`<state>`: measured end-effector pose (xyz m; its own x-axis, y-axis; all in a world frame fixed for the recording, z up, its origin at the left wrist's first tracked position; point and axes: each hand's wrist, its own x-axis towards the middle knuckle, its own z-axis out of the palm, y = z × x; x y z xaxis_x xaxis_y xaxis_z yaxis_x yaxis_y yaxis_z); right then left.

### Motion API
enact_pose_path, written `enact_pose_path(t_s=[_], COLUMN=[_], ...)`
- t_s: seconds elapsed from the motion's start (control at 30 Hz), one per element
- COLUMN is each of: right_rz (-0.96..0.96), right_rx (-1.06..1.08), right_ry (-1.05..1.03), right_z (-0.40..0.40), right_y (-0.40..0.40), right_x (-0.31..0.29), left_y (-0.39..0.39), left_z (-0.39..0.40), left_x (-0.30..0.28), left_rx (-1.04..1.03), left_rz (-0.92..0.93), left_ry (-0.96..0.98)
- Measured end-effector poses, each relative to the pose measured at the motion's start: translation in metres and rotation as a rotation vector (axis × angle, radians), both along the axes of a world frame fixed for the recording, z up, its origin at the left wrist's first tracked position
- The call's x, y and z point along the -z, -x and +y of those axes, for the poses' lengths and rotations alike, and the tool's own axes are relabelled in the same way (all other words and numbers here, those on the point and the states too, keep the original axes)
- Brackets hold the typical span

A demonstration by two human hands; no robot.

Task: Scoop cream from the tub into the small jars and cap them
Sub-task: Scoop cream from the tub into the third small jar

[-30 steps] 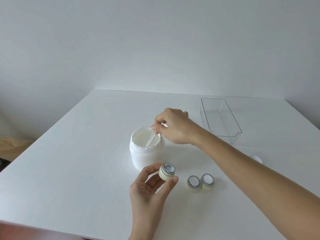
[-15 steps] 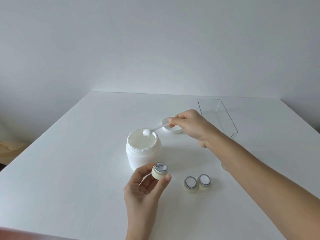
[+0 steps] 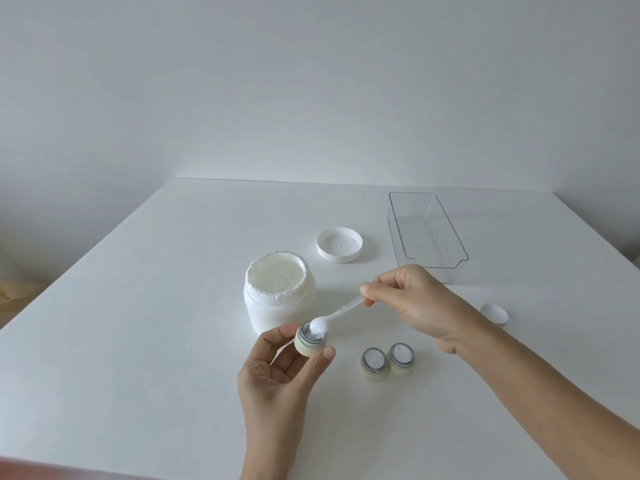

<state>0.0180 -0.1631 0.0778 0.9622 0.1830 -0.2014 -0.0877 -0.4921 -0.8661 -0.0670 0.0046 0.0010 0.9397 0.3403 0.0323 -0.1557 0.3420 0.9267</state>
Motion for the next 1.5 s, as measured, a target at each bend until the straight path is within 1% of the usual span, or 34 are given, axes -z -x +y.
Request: enact_pose_path(t_s=[0.17, 0.27, 0.33, 0.47, 0.6, 0.63, 0.7, 0.93, 1.17, 1.27, 1.4, 1.5], right_rz=[-0.050, -0.178, -0.355, -0.822, -1.270, -1.353, -1.443, -1.538, -1.526, -1.480, -1.350, -1.253], right_rx=[-0.029, 0.016, 0.025, 0.031, -0.073, -0.101, -0.130, -0.133, -0.052, 0.024, 0.176, 0.210], right_ry=[0.059, 0.087, 0.119, 0.230, 0.409, 0.449, 0.497, 0.471, 0.440, 0.378, 0.259, 0.245], right_z=[0.000, 0.000, 0.001, 0.004, 0.000, -0.003, -0.007, -0.019, -0.023, -0.023, -0.014, 0.006], right_y=[0.003, 0.006, 0.011, 0.027, 0.038, 0.039, 0.041, 0.046, 0.046, 0.045, 0.035, 0.023], right_x=[0.004, 0.004, 0.005, 0.009, 0.017, 0.020, 0.026, 0.031, 0.028, 0.022, 0.006, -0.010], left_y=[0.001, 0.001, 0.001, 0.000, 0.000, 0.000, 0.000, 0.000, -0.001, -0.001, -0.001, -0.001], left_z=[-0.001, -0.001, -0.001, 0.000, 0.000, 0.001, 0.002, 0.002, 0.002, 0.003, 0.003, 0.003], left_x=[0.000, 0.000, 0.000, 0.001, -0.001, -0.001, -0.001, 0.000, 0.000, 0.002, 0.003, 0.003], left_rx=[0.012, 0.015, 0.012, 0.013, 0.018, 0.020, 0.029, 0.053, 0.052, 0.044, 0.036, 0.037], left_rz=[0.001, 0.002, 0.004, 0.015, 0.022, 0.025, 0.031, 0.049, 0.033, 0.029, 0.017, 0.005], left_ry=[-0.013, -0.016, -0.020, -0.037, -0.049, -0.048, -0.039, -0.027, -0.022, -0.020, -0.019, -0.020])
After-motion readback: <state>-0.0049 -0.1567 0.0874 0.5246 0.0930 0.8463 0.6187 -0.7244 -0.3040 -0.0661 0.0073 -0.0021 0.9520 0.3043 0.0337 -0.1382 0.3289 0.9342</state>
